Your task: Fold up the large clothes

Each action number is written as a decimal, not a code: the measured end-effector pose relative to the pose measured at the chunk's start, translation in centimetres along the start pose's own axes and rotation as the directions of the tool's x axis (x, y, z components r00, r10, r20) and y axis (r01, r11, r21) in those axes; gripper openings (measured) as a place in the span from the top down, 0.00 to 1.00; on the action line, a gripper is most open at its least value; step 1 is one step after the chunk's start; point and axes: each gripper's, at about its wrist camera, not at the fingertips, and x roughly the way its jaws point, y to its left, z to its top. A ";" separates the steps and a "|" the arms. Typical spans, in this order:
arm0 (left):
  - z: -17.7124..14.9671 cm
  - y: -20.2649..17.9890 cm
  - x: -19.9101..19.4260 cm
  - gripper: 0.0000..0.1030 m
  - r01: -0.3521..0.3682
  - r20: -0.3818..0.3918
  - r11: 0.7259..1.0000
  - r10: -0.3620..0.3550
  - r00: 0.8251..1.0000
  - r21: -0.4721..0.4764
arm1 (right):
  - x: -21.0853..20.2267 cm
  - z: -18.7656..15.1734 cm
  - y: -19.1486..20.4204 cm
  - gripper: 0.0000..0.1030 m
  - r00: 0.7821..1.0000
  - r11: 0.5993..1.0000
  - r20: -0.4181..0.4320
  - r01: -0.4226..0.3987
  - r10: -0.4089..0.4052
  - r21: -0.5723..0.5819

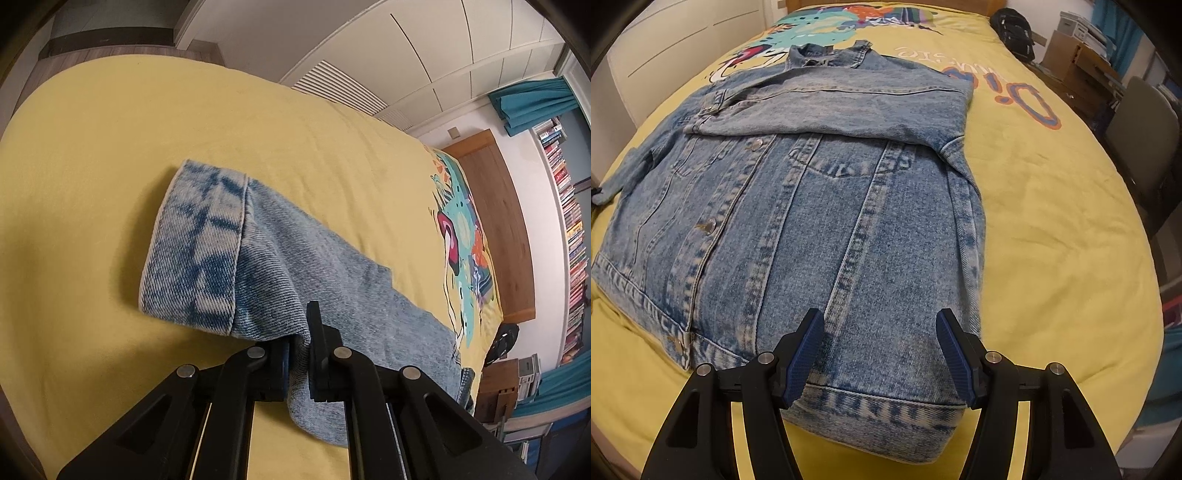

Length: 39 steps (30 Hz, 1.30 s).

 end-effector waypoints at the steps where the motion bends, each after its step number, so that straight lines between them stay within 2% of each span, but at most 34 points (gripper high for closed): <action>1: 0.0 -0.2 0.0 0.95 -0.001 0.001 1.000 0.001 1.000 0.004 | 0.0 0.0 -0.1 0.37 1.000 1.000 0.001 -0.001 0.001 0.002; 14: 0.0 -3.5 0.4 0.96 0.013 0.007 0.999 -0.014 1.000 0.052 | -0.4 -0.1 -1.2 0.37 1.000 0.999 0.018 -0.012 0.011 0.030; 23: -0.7 -7.2 0.9 0.96 0.063 -0.009 0.992 -0.062 0.998 0.112 | -0.6 -0.1 -2.0 0.37 0.999 0.999 0.030 -0.022 0.020 0.050; 31: -1.8 -11.9 1.1 0.96 0.135 -0.033 0.977 -0.131 0.991 0.166 | -1.1 -0.2 -3.0 0.37 0.999 0.997 0.046 -0.027 0.024 0.069; 39: -4.4 -18.0 1.7 0.96 0.207 -0.079 0.946 -0.193 0.978 0.248 | -1.6 -0.2 -4.6 0.37 0.998 0.995 0.065 -0.032 0.026 0.098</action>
